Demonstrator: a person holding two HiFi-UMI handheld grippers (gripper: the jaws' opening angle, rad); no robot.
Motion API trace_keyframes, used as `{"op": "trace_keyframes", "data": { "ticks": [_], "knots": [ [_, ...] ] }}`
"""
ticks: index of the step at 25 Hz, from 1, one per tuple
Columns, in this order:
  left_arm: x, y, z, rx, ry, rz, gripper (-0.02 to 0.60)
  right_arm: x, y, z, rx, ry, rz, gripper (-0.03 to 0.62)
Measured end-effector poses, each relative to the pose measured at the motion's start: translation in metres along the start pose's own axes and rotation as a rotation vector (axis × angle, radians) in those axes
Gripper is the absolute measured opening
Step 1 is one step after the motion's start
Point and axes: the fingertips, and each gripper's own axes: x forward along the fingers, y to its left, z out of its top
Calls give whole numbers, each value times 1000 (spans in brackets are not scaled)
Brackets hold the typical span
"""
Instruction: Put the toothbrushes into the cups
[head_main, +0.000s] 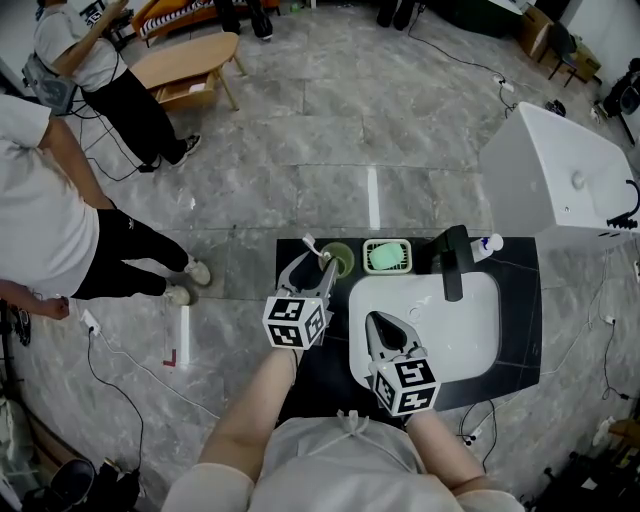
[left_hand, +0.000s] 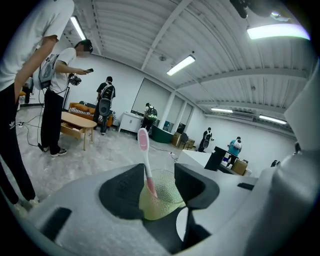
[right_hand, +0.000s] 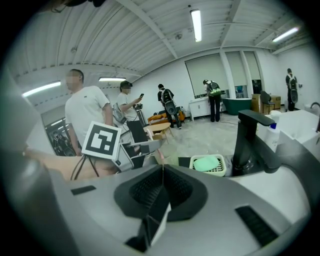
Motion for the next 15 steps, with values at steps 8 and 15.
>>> {"op": "trace_keyframes", "data": {
  "ticks": [8,15],
  "knots": [
    [-12,-6,4,-19,-14,-20,206,-2,3,3,-28,1,-1,28],
    [-59,-16,23,9,-80,32,88,-7,5,14,-72,-42,-26,28]
  ]
}}
